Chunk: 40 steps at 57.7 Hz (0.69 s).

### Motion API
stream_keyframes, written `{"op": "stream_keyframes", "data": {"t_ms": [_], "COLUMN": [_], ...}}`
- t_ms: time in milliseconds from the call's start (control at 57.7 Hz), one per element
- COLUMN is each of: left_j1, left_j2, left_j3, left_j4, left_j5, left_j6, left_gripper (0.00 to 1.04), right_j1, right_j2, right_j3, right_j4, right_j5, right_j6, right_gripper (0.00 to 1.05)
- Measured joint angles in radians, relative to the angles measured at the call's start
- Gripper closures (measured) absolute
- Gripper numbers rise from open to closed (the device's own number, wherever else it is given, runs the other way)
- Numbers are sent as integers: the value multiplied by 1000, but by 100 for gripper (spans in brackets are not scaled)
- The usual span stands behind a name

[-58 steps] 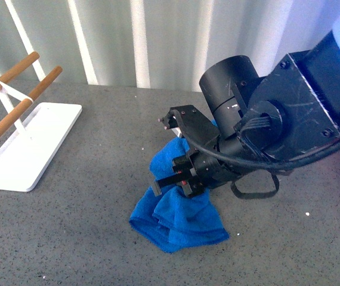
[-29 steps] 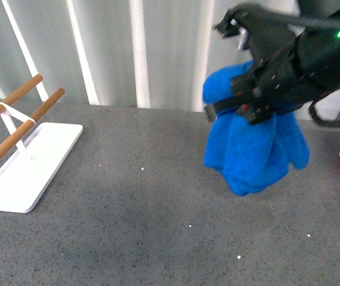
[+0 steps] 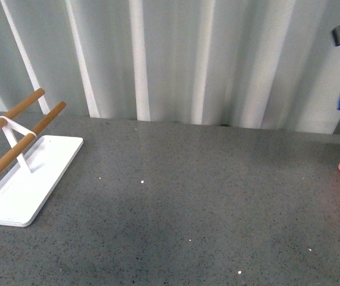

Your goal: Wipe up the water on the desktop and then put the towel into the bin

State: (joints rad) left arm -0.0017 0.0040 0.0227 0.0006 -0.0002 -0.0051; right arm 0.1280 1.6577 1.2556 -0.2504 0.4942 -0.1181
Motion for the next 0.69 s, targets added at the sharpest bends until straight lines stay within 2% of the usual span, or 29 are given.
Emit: {"op": "stream_keyframes", "data": {"t_ms": [191, 468, 693], "left_j1": [0, 0, 0], "left_j2": [0, 0, 0], "left_j3": [0, 0, 0], "left_j4": [0, 0, 0], "left_j5": [0, 0, 0], "left_j6": [0, 0, 0], "left_gripper": [7, 7, 7], "right_j1": [-102, -235, -333], "right_j2": [-23, -32, 6], "right_j3": [55, 88, 69], "right_j4": [-108, -282, -280], "right_j5": [22, -130, -160], "right_j6": [53, 162, 167], "right_gripper": [100, 100, 100]}}
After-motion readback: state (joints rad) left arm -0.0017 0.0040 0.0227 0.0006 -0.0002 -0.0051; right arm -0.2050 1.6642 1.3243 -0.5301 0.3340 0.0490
